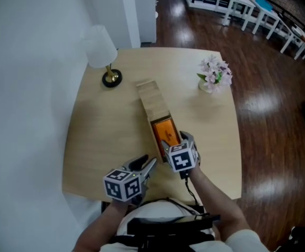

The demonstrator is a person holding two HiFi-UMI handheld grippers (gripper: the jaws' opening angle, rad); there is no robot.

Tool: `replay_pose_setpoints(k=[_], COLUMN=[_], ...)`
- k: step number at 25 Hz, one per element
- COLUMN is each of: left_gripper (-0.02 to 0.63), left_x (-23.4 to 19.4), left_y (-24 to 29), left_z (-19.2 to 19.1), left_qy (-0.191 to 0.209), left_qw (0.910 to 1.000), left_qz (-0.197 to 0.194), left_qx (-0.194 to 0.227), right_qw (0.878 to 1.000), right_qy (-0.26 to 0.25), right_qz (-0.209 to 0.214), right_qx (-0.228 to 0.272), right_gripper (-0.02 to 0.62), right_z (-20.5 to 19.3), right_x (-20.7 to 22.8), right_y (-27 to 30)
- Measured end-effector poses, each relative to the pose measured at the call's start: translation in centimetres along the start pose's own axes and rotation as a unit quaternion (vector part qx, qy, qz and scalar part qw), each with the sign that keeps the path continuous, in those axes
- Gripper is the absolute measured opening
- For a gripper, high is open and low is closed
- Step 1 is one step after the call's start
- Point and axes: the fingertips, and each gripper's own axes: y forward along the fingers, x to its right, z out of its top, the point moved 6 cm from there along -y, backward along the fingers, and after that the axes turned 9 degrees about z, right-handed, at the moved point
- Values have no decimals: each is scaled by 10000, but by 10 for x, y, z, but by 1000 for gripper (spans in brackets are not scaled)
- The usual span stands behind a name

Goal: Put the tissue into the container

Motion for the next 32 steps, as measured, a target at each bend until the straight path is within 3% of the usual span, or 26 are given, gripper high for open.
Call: replay_pose_setpoints(k=[10,16,32], left_gripper=[172,172,172], left_x=[24,34,65], left_y=[2,-2,-7], left_z=[0,-1,-17], left_qy=[48,77,-65], left_qw=[9995,9993,9994], left_qz=[-299,-313,-282], left_qx=[98,195,188], right_qw=[9997,9992,9973], right_qy=[-56,-210,123], right_qz=[193,224,236], right_qx=[113,255,679], right_gripper=[341,341,341], right_z=[-12,-14,-33], right_x=[15,18,45], right_y=[-29,-48,-114])
